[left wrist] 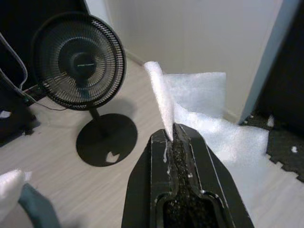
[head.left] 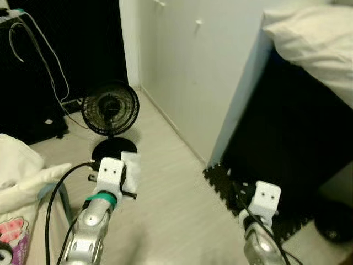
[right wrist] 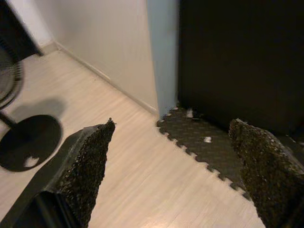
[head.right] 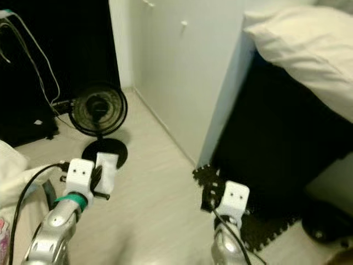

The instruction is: Clean up the room

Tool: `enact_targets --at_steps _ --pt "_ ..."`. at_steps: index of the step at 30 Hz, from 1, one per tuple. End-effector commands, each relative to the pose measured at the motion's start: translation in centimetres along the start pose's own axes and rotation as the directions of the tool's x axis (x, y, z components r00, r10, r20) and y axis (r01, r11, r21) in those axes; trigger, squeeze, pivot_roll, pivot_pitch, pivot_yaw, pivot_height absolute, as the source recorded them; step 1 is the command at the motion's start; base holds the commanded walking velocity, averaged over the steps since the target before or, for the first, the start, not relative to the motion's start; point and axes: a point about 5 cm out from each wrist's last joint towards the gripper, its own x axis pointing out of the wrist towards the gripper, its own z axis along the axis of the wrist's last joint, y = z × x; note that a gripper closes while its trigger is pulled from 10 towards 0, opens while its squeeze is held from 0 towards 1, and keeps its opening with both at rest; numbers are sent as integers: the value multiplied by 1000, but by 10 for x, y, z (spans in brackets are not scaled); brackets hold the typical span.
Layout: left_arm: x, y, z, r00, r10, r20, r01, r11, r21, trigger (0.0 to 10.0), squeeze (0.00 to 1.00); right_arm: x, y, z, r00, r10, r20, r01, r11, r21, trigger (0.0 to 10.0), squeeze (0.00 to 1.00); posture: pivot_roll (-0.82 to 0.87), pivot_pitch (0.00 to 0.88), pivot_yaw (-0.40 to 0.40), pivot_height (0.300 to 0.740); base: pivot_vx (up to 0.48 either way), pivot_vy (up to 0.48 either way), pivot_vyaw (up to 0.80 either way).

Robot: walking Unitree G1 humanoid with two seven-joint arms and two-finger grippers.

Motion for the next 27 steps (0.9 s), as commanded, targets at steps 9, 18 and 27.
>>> enact_targets --at_steps 9,18,27 --pt "2 1 3 1000 -26 14 26 999 19 10000 0 1 -3 -6 1000 -18 -13 17 999 -27 10000 0 89 0 71 740 0 0 -800" --pt "1 2 4 999 -28 16 28 999 33 10000 0 -3 -5 -11 999 -36 -17 36 999 -30 10000 0 99 0 71 740 0 0 -800" --pt "0 -7 2 997 -71 1 71 997 -2 10000 0 -1 -5 -9 1000 -16 -13 16 999 -51 10000 0 97 0 49 740 0 0 -800"
